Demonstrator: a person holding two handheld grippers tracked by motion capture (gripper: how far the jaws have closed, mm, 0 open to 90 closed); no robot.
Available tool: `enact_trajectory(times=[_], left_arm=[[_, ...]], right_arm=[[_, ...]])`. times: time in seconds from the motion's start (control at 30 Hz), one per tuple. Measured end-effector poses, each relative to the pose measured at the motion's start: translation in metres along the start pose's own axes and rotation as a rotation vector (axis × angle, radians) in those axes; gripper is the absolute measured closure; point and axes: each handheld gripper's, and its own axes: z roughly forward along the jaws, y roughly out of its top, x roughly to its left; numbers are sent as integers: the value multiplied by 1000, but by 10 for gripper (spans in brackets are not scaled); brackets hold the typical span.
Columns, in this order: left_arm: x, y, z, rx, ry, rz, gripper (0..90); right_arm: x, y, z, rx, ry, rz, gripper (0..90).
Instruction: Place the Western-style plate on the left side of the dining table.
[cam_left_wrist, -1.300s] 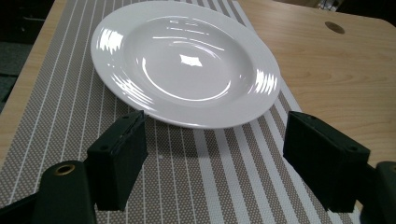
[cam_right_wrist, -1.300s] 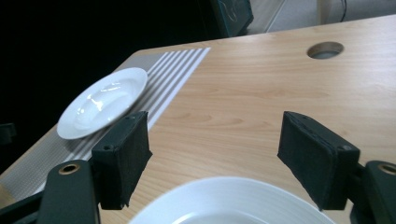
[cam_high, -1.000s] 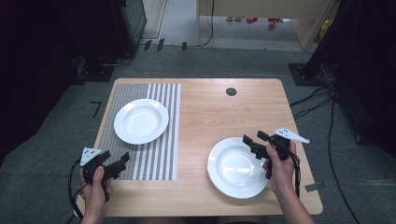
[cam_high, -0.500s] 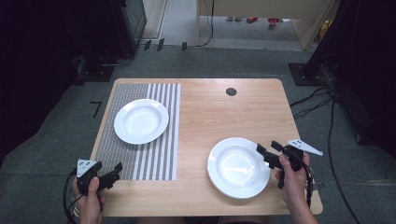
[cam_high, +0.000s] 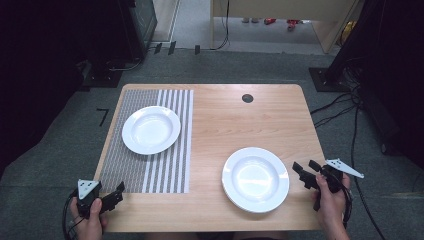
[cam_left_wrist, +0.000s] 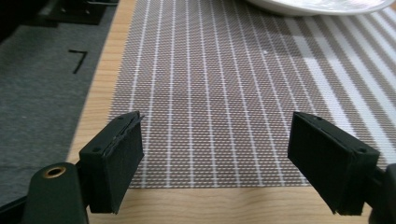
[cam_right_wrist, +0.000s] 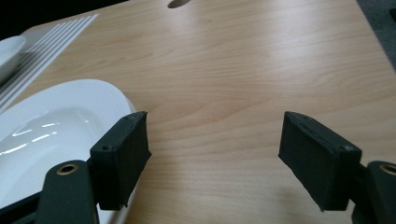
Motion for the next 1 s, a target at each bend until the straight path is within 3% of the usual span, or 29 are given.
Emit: enact_trajectory(times=[0.33, 0.57, 0.77, 1.0], left_arm=[[-2, -4, 6, 46, 11, 39, 171], [-6, -4, 9, 74, 31, 79, 166], [-7, -4, 10, 78, 33, 84, 160], [-7, -4, 10, 79, 33, 87, 156]], right_arm=[[-23, -20, -17, 38, -61, -4, 236], [-31, -29, -25, 71, -121, -40, 229], [-31, -32, -24, 119, -159, -68, 217], [-20, -34, -18, 164, -211, -173, 177]])
